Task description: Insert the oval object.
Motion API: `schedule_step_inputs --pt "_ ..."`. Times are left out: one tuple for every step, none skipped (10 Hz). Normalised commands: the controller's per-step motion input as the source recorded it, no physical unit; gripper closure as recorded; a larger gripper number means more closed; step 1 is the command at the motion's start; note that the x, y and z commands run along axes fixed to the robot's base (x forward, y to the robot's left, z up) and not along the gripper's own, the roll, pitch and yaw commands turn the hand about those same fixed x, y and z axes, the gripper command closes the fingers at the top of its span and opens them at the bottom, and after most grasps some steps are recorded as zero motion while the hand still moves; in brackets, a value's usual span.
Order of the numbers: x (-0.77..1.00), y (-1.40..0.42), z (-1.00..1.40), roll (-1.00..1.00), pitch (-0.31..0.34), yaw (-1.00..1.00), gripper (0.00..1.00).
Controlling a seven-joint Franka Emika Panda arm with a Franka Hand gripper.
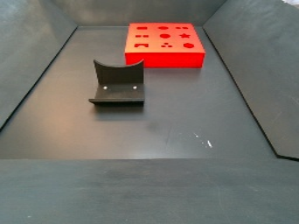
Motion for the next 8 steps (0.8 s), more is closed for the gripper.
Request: schedule_step_inputs --pt "0.12 -0.19 -0.22 0.00 -0.020 0.00 1.00" --pt "0.11 -0.34 -0.47 0.00 -0.113 0.02 1.00" --pt "0.05 -0.38 -0.59 0.00 -0.161 0.08 1.00" --pt "0.00 -0.40 -0.76 0.01 -0.211 0.05 1.00" --pt "0.00 -0.37 -0.82 0.02 -0.214 0.04 1.00" --pt "-0.06 -0.28 -0.81 0.01 -0.223 0.02 1.00" --pt "-0.10 -0.22 -0.75 0.02 -0.197 0.00 1.00" --pt "-0.10 -0.19 -0.62 0.01 -0.151 0.03 1.00"
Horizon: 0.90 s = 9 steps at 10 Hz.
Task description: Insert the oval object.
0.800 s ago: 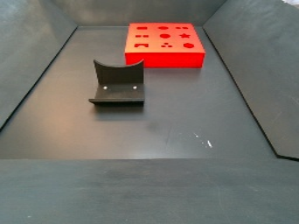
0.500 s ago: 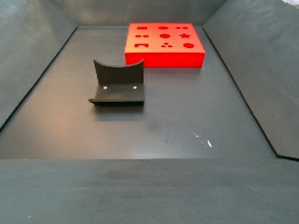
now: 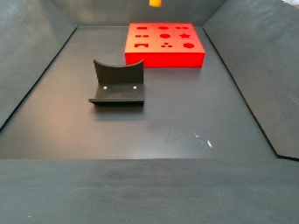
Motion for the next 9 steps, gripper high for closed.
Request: schedule_step_inputs --pt "-0.09 -0.22 -0.59 0.01 -0.149 0.07 1.00" --pt "-0.02 -0.26 -0.58 0.03 -0.147 0.12 1.00" --pt "0.00 -0.22 -0.48 0.08 -0.086 0.07 1.00" --pt "-0.09 -0.16 -0.38 0.10 -0.044 0.05 1.00" --pt "-0.09 -0.13 -0.23 0.05 -0.041 0.08 1.00" --pt "-0.01 -0.08 -0.04 0.10 0.000 0.00 1.00" --pt "0.00 -0.13 0.00 0.12 0.000 0.00 1.00" --pt "0.00 -0.02 0.00 0.00 0.000 0.00 1.00" --pt "0.00 -0.03 -0.11 0.01 -0.014 0.00 1.00"
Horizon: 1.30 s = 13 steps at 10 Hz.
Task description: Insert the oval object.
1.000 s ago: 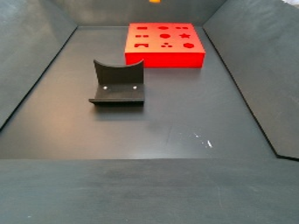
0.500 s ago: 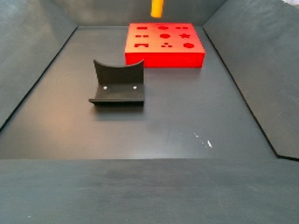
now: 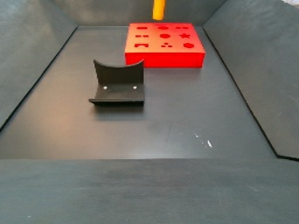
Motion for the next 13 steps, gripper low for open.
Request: schedule_step_inputs --pt "-0.05 0.00 -0.23 0.00 -0.043 0.00 1.00" --pt "-0.19 0.00 -0.27 0.00 -0.067 0.00 1.00" --pt "-0.30 0.03 -0.26 0.00 -0.064 -0.03 1.00" --pt "-0.24 0.02 -0.20 0.00 -0.054 -0.01 1.00" --pt "-0.13 0.06 -0.17 0.01 -0.040 0.00 1.00" --pt "-0.08 0.09 -0.15 0.02 -0.021 0.00 1.00" --pt "0.00 0.05 -0.13 0.04 -0.004 0.00 1.00" --pt "0.00 0.03 -0.16 0.06 -0.003 0.00 1.00" --pt "0.00 0.00 -0.21 0.10 -0.006 0.00 1.00" --pt "0.00 0.00 -0.23 0.11 -0.004 0.00 1.00" --pt "0.00 0.00 -0.24 0.11 -0.006 0.00 1.00" --pt "0.00 0.00 -0.27 0.11 -0.013 0.00 1.00" --pt "0.21 0.00 -0.16 0.08 -0.014 0.07 1.00"
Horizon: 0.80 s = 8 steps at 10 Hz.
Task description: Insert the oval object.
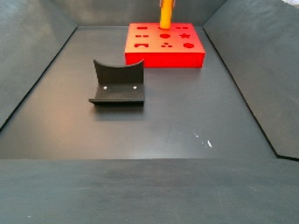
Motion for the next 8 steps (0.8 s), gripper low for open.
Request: schedule_step_inputs --pt "0.32 0.00 -0.13 0.06 -0.010 0.07 1.00" --pt "0.25 0.00 -0.13 0.08 0.000 0.05 1.00" --pt "0.01 -0.01 -0.13 0.11 0.000 0.00 1.00" --pt "0.00 -0.11 -0.16 0.15 0.000 0.00 1.00" --pt "-0.03 -0.10 -0.15 0.14 0.000 -0.02 1.00" --pt "0.00 -0.17 -0.21 0.19 0.000 -0.05 1.00" --pt "0.04 -0.17 -0.58 0.15 0.000 -0.09 1.00" --pt "0.00 -0.10 -0.82 0.07 -0.069 -0.08 1.00"
